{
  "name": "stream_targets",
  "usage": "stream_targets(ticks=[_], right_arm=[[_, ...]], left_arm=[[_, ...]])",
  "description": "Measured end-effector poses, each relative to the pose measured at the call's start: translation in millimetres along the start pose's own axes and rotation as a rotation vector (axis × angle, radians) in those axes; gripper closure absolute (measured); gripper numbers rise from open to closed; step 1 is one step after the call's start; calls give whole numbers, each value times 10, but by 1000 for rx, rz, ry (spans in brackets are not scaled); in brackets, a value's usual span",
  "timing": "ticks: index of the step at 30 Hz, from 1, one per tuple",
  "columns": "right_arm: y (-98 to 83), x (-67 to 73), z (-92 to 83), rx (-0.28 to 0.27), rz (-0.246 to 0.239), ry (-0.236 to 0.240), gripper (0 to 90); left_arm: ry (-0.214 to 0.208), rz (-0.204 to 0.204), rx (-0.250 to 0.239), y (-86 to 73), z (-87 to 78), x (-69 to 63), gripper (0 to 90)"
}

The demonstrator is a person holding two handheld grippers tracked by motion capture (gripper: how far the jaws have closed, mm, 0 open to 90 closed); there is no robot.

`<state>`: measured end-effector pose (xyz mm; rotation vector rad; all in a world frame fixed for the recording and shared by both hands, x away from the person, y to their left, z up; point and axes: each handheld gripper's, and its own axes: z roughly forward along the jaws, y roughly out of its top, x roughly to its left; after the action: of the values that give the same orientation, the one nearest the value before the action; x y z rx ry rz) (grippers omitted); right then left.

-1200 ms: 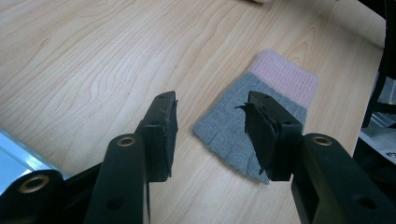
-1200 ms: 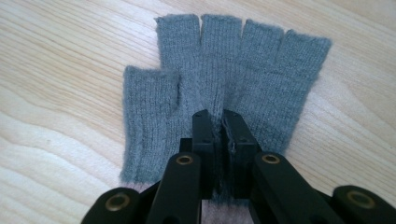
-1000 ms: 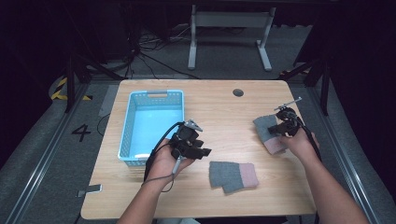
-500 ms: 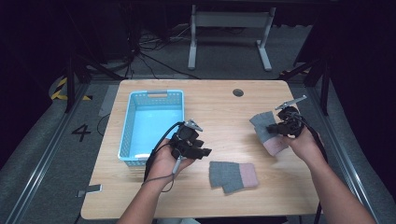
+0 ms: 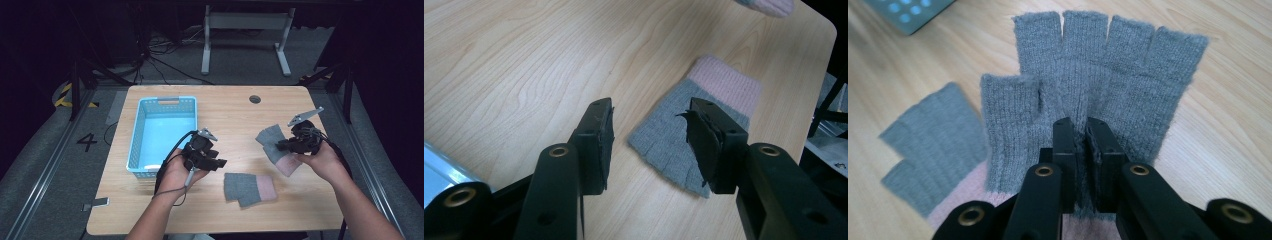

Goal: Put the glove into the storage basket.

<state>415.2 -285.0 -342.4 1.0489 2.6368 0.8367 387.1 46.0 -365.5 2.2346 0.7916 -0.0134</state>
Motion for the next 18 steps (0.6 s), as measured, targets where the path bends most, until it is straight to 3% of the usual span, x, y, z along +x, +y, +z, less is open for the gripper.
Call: stream_targets(ticks=[1, 12, 18], right_arm=[[4, 70, -12, 2, -26, 15, 842], [-5, 307, -10, 17, -117, 79, 837], [-27, 408, 31, 33, -131, 105, 832]], left_arm=[[-1, -1, -2, -1, -1, 1, 540], [-1, 3, -1, 0, -4, 1, 539], [-1, 1, 1, 0, 0, 6, 539]])
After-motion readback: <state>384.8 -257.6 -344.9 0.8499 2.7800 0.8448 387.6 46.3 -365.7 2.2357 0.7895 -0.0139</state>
